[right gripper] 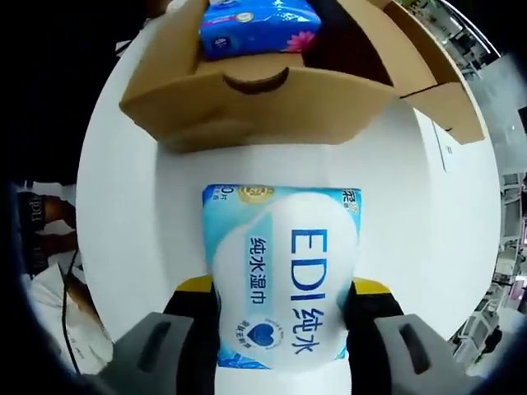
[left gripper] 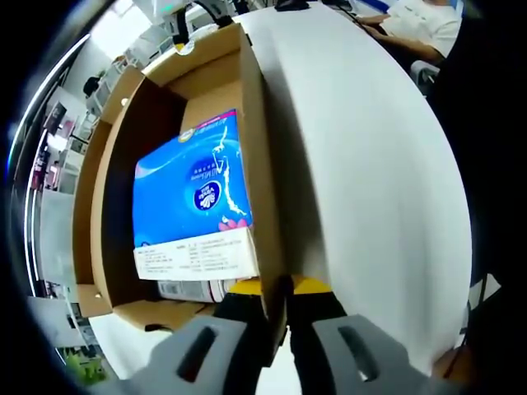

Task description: Operate the shoe box by opening the lid, removing the specified soft item, and placing it in the target area until the item is outside and the box remains undamaged.

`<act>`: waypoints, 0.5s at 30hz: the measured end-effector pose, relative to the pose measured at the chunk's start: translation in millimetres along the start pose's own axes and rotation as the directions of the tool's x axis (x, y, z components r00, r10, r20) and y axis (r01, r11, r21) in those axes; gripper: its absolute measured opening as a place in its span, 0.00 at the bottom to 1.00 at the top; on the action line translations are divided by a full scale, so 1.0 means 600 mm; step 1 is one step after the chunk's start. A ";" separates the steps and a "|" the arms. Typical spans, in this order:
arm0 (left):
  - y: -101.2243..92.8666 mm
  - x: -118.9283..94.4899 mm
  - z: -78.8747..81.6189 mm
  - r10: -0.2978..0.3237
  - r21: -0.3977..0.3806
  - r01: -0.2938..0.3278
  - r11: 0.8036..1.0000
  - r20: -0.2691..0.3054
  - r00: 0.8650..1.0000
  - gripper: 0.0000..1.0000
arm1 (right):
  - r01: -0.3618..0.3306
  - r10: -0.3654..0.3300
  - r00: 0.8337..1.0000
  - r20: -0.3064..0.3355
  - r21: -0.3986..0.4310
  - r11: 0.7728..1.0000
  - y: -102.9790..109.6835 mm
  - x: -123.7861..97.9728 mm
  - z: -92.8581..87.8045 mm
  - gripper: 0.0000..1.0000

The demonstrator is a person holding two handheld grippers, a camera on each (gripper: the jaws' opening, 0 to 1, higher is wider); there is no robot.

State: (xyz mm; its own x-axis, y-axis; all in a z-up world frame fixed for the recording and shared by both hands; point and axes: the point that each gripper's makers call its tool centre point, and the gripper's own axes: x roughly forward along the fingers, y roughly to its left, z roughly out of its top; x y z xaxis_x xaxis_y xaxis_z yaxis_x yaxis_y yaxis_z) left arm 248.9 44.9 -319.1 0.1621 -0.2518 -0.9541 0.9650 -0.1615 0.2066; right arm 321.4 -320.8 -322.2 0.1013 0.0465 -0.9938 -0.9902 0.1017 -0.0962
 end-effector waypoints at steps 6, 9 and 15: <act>0.000 0.000 0.000 0.000 0.000 0.000 1.000 0.000 1.000 0.06 | -0.012 0.012 1.000 -0.010 0.037 0.999 0.000 0.008 -0.007 0.62; 0.000 0.001 0.000 -0.001 0.000 0.001 1.000 0.000 1.000 0.06 | -0.012 0.013 1.000 -0.010 0.037 0.999 0.001 0.007 -0.006 0.63; -0.001 0.001 0.001 0.000 0.000 0.000 1.000 0.000 1.000 0.06 | -0.007 0.008 1.000 -0.023 0.034 0.999 0.006 0.009 -0.005 0.64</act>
State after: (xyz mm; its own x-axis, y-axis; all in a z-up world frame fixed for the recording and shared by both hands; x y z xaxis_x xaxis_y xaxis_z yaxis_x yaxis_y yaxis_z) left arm 248.3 44.6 -319.7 0.1621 -0.2518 -0.9541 0.9650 -0.1617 0.2066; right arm 318.4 -323.2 -328.3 0.0913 0.0247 -0.9955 -0.9870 0.1351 -0.0871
